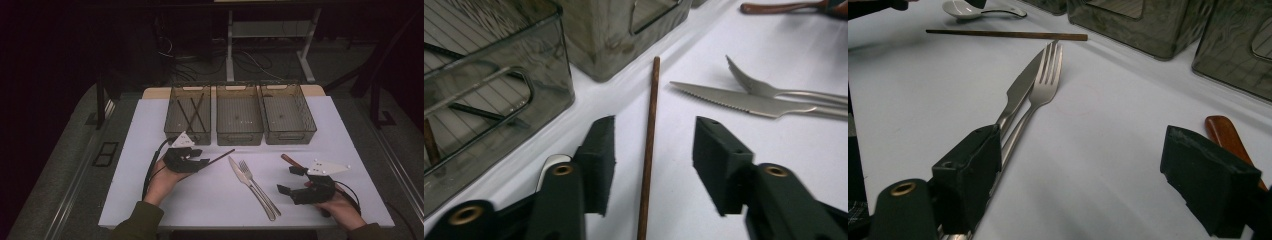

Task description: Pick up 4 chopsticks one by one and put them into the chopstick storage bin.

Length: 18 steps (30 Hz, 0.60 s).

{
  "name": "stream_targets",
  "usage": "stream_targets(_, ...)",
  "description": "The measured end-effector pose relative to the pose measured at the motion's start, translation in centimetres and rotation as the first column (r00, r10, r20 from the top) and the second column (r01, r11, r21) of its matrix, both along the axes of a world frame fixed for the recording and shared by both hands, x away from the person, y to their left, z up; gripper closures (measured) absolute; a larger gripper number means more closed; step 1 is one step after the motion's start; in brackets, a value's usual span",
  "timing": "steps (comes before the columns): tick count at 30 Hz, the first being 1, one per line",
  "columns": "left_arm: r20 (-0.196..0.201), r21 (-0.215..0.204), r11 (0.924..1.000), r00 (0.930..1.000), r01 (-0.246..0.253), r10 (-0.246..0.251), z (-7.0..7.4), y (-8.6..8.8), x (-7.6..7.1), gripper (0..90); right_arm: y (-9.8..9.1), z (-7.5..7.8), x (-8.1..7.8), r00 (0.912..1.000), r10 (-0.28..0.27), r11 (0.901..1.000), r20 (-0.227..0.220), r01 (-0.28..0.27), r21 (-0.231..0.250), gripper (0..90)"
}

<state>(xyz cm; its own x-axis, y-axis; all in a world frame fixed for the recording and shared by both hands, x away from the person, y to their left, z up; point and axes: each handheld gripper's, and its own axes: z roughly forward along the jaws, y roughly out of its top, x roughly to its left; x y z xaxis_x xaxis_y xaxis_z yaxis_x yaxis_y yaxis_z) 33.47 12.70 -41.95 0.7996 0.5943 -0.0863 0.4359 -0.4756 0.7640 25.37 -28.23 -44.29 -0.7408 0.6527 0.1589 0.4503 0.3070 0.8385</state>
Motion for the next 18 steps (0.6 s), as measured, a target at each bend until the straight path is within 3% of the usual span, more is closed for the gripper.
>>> stream_targets(4,-0.031,0.008,1.0000,0.9995,0.004,-0.004,-0.9,-0.3,0.2,64.8,-0.1,0.0,0.1,1.0000,-0.007,1.0000,0.000,0.007,0.001,16.6)
stream_targets(10,-0.040,0.047,0.9988,0.9992,0.010,-0.008,-1.9,-0.7,0.5,74.6,0.0,-0.1,0.0,1.0000,-0.001,1.0000,-0.001,0.001,-0.004,16.6)
stream_targets(18,-0.054,0.087,0.9960,0.9984,0.020,-0.015,-2.8,-1.4,0.8,78.9,0.0,-0.1,0.1,1.0000,-0.001,1.0000,-0.002,0.001,-0.004,16.6)
